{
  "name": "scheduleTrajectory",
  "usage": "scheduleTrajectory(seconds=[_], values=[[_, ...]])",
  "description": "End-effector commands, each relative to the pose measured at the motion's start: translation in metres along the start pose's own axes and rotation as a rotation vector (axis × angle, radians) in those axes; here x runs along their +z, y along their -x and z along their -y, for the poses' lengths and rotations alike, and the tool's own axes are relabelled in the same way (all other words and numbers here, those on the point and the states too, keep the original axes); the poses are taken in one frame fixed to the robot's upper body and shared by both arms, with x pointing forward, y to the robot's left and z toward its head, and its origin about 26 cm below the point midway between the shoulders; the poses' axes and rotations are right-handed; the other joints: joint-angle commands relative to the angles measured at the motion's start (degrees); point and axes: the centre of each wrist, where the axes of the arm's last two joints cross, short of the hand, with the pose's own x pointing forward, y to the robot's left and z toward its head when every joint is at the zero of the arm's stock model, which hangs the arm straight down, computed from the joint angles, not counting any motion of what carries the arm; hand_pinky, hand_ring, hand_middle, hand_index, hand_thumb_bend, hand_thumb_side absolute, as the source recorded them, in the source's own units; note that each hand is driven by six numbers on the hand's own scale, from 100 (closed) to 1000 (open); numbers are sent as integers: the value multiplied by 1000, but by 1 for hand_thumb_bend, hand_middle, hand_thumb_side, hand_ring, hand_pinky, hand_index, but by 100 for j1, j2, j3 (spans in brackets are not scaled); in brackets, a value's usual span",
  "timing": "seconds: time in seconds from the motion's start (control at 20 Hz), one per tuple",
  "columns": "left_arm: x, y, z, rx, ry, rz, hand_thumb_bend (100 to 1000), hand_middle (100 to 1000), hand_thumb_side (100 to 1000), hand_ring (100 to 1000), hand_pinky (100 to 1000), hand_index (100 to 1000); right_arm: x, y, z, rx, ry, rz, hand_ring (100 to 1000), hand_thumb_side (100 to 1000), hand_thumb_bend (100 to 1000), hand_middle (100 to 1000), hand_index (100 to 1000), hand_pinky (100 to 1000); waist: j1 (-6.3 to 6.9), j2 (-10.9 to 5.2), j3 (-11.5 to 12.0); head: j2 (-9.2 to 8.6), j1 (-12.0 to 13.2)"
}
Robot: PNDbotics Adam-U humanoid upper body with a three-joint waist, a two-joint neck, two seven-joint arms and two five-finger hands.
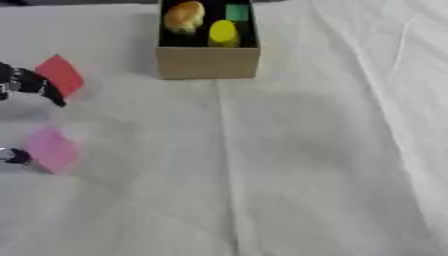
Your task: Pick up objects on the table and place them in the box.
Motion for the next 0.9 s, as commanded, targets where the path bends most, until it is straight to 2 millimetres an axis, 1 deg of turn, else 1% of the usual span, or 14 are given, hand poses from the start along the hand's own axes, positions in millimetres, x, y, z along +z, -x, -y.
scheduleTrajectory(seconds=[0.05,0.5,0.9], values=[[7,4,-5,-98,125,39,607,825,245,877,926,872,-4,-6,3,2,0,27,654,708,100,622,761,735,-4,-91,-12,-72,-1],[-3,10,3,-102,157,58,552,810,252,867,924,851,-3,-5,3,-5,18,18,653,712,100,621,760,733,-19,-79,-34,-99,17],[-11,14,11,-83,188,64,463,751,238,826,902,797,-3,-5,3,-11,31,10,652,713,100,620,758,732,-29,-73,-41,-103,24]])
